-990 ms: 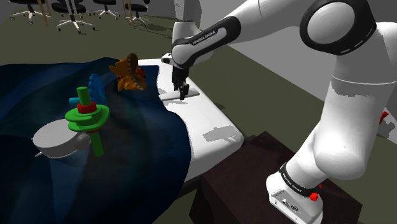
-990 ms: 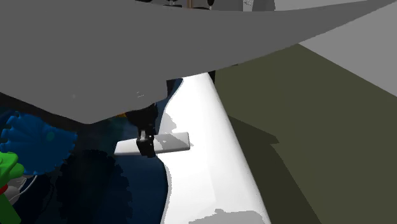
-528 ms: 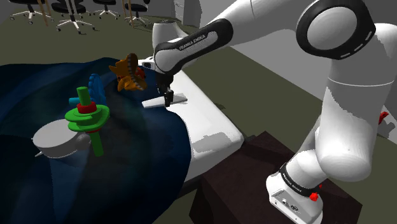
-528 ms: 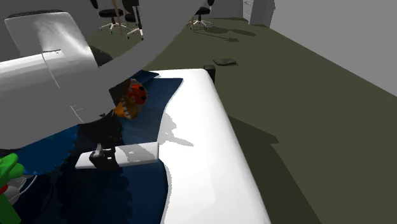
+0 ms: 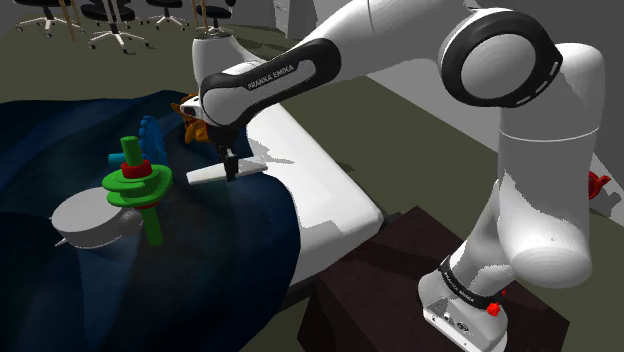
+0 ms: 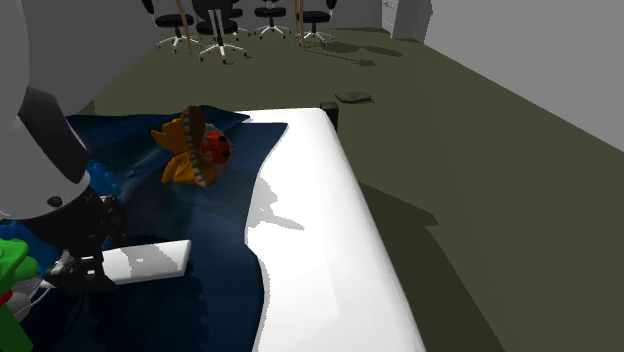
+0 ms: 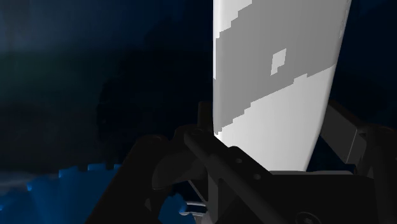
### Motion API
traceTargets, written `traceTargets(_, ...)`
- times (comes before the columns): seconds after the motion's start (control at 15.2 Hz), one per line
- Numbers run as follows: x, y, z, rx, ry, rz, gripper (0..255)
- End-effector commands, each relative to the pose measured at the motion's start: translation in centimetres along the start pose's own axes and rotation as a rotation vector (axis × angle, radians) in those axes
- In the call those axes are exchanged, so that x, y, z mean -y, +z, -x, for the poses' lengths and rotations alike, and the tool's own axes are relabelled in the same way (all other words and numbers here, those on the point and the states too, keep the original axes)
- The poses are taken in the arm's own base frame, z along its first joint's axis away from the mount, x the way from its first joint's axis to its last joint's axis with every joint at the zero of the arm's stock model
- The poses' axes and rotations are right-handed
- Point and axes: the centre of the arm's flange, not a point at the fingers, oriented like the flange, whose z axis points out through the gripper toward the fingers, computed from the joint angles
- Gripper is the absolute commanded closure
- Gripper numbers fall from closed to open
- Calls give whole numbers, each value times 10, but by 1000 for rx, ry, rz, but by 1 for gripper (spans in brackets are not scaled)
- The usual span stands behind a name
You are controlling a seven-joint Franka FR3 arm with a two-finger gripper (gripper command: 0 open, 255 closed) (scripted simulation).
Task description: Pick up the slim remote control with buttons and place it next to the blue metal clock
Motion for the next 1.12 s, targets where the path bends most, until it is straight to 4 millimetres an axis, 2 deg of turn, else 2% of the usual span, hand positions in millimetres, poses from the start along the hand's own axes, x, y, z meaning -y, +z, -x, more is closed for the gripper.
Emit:
traceTargets(0.0, 6, -1, -25, 0, 1, 0, 255)
traceTargets(0.13, 14, -1, -53, 0, 1, 0, 255)
traceTargets(1.06, 14, 73, -54, 0, 1, 0, 255)
